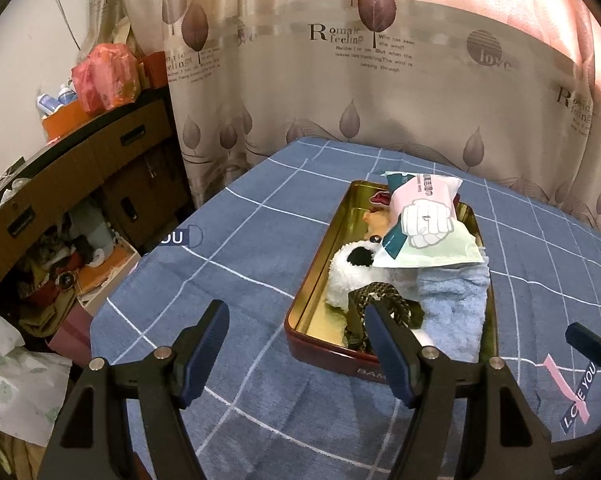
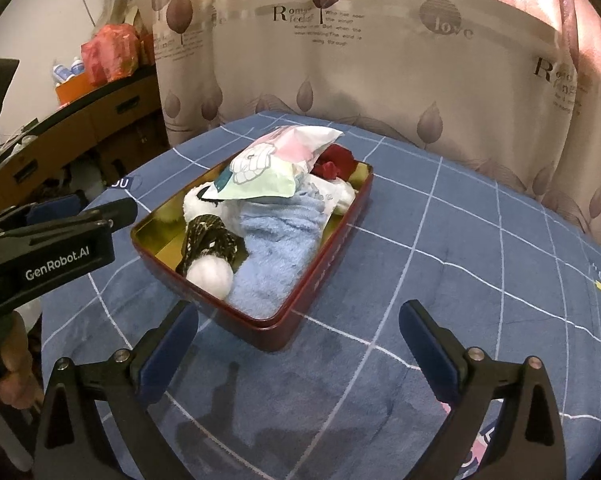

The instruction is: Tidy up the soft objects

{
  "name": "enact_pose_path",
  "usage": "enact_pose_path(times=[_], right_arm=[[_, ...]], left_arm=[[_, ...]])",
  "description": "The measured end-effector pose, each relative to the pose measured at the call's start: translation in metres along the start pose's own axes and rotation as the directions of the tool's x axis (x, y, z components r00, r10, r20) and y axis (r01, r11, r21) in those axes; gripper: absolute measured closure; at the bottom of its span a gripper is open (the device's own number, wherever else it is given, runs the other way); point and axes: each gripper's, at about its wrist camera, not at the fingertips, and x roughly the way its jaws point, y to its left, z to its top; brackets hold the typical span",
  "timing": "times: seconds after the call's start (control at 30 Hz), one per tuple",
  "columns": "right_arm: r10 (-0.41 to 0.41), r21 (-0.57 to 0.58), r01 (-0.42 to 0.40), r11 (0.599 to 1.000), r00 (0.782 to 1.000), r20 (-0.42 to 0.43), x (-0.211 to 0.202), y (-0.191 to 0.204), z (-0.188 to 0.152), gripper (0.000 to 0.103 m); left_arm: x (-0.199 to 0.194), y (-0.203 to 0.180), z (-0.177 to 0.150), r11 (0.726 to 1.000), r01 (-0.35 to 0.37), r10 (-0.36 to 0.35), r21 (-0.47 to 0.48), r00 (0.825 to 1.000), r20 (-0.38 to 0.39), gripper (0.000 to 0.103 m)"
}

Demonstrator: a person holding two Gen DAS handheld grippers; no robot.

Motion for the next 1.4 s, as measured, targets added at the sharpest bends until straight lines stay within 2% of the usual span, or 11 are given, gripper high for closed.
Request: enact_pose_path(times=[1.4], right_arm=[[0.016,-0.01,-0.017,1.0,0.999,-0.03,0.0056,0.0042,-0.0073,0.003]], left_arm=[[-0.0003,-0.0049,-0.0016,1.0,0.009,-0.009,0.016,1.0,-0.006,0.031]])
